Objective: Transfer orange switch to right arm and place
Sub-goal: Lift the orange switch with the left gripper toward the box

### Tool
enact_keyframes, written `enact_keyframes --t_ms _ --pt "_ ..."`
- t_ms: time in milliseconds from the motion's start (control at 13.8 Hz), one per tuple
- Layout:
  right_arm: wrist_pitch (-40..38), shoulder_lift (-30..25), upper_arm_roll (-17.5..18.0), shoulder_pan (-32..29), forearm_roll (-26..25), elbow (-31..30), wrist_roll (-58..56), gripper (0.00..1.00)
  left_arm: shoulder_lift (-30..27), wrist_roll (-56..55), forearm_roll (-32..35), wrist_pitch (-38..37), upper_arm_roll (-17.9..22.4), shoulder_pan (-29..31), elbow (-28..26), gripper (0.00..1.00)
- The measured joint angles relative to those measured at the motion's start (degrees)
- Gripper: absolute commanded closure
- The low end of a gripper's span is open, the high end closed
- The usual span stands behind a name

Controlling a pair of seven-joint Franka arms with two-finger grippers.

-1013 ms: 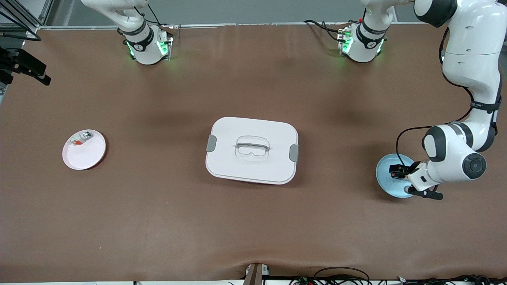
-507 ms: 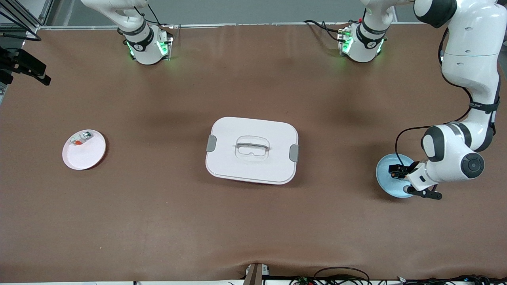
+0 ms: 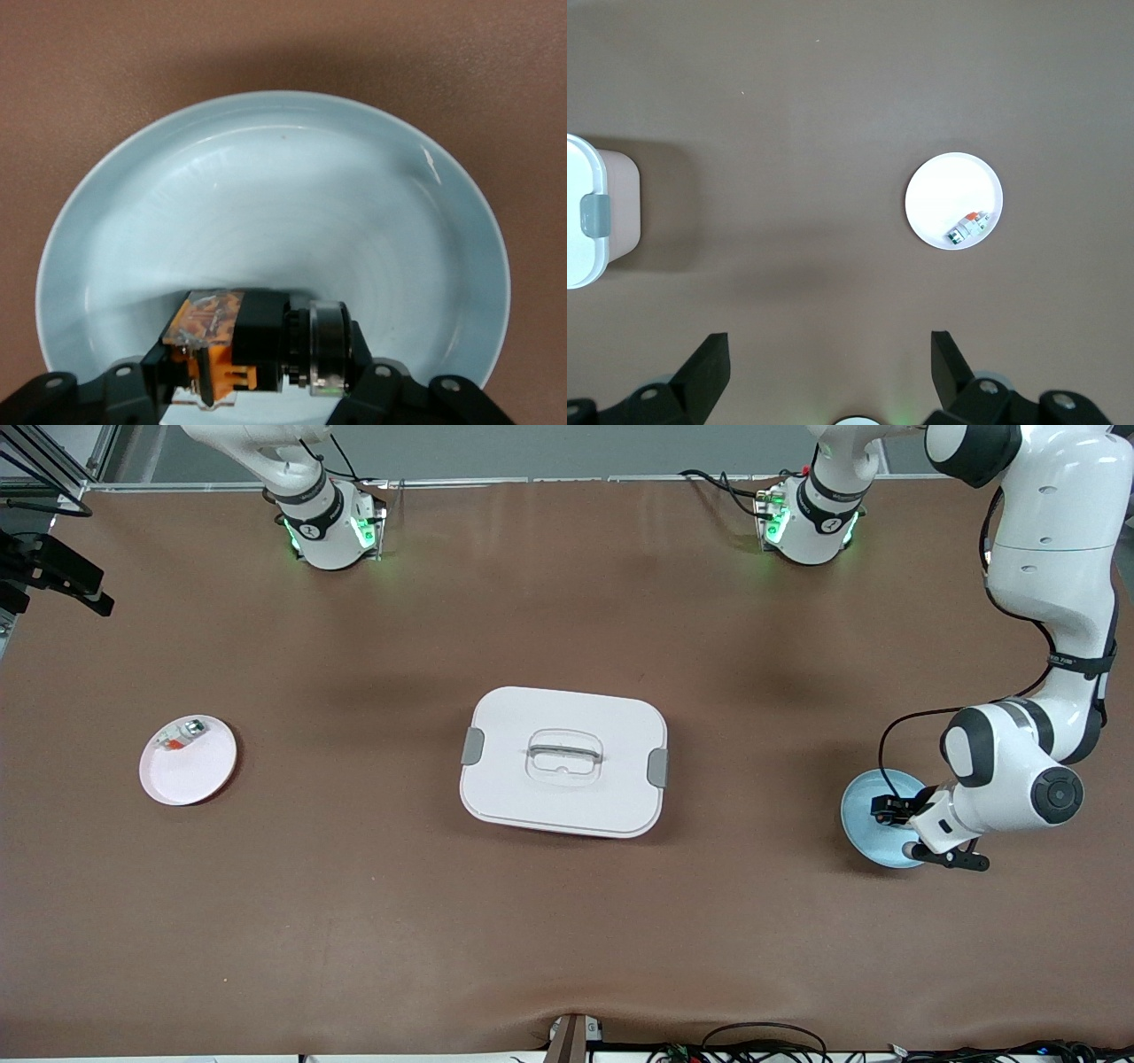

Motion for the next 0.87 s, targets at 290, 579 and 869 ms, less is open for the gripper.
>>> enact_keyframes --t_ms 290,579,869 --pt "0.0 0.0 0.0 0.0 0.0 0.0 0.0 0.00 -0.1 0.0 0.0 0.0 0.0 0.0 0.1 0.62" --pt "0.0 0.0 0.0 0.0 0.0 0.0 0.0 0.00 -2.5 0.0 0.0 -3.4 0.0 0.0 0.7 0.62" --pt "0.0 0.0 0.0 0.0 0.0 0.0 0.0 0.00 -9.3 0.0 -0.1 -12.3 0.1 0.2 1.4 0.61"
